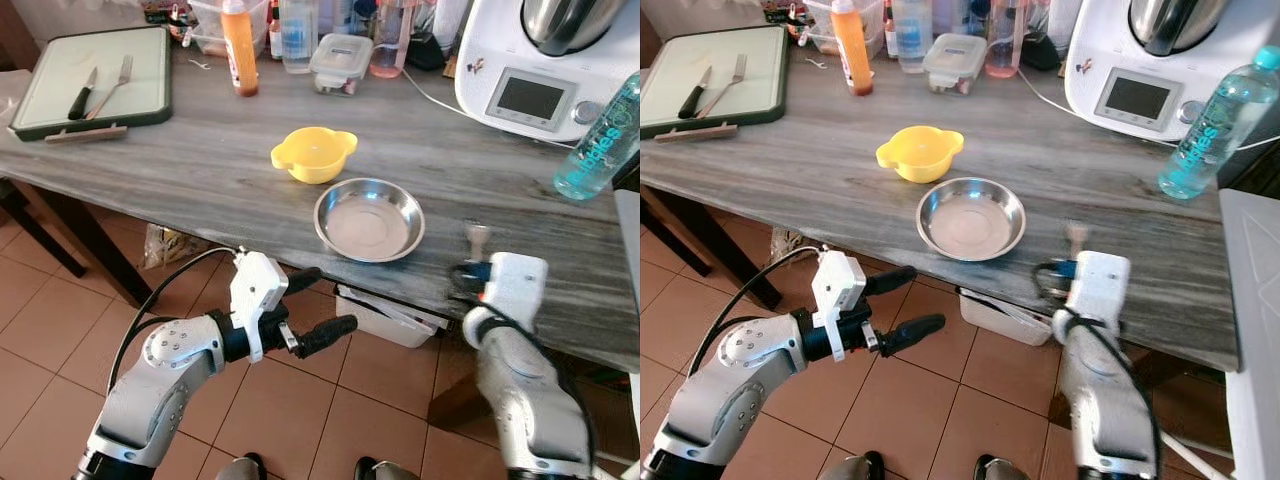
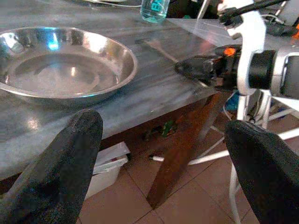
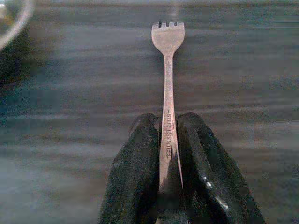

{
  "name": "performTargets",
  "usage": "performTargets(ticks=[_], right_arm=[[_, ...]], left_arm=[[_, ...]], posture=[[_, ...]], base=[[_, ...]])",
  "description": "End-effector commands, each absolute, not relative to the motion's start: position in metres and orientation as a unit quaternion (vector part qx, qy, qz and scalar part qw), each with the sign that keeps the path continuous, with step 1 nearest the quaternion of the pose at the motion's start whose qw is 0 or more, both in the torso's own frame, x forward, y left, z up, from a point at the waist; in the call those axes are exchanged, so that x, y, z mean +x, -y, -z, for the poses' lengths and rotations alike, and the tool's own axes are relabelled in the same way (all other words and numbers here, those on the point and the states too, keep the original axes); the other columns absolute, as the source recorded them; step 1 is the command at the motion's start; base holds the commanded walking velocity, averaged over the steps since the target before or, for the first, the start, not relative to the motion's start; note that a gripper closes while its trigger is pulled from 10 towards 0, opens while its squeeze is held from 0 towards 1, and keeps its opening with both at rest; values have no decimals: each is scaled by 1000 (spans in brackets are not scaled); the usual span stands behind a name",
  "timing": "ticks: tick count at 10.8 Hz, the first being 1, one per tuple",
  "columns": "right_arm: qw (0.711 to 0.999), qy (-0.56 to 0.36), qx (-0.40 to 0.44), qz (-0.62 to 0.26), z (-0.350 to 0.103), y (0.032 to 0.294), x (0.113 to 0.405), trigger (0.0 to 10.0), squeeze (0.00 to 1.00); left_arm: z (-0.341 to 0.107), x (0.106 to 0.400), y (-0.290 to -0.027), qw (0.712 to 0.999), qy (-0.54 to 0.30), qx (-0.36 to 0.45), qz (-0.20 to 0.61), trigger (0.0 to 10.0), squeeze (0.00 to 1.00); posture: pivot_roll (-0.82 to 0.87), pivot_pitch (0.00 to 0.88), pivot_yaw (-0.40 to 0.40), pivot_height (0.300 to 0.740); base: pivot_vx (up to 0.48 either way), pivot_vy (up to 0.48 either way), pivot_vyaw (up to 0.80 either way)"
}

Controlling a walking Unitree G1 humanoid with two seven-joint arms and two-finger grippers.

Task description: Setting the table

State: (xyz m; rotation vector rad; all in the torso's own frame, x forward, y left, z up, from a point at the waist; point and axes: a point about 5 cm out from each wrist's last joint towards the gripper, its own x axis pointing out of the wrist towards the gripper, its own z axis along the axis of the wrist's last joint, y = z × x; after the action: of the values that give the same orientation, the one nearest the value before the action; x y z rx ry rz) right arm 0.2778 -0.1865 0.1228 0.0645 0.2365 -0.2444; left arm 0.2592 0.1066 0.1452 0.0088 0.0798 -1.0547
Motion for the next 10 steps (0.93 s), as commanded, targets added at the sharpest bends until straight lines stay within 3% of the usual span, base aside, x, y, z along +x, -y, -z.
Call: performTargets(ticks=[1,6,10], right_arm=[[979,-139,32,143,-116,194,272,0,0],[988,-2,102,112,-160,184,275,0,0],[988,27,127,90,-165,177,272,0,0]], left_arm=[[-143,260,-106,866,-38,11,499,10000,0],[-141,262,-104,871,-37,11,491,10000,0],[-141,263,-101,870,-37,10,491,10000,0]], posture=[[126,173,-20,740],[122,167,-16,740],[124,168,-15,740]], base=[[0,0,0],[0,0,0],[0,0,0]])
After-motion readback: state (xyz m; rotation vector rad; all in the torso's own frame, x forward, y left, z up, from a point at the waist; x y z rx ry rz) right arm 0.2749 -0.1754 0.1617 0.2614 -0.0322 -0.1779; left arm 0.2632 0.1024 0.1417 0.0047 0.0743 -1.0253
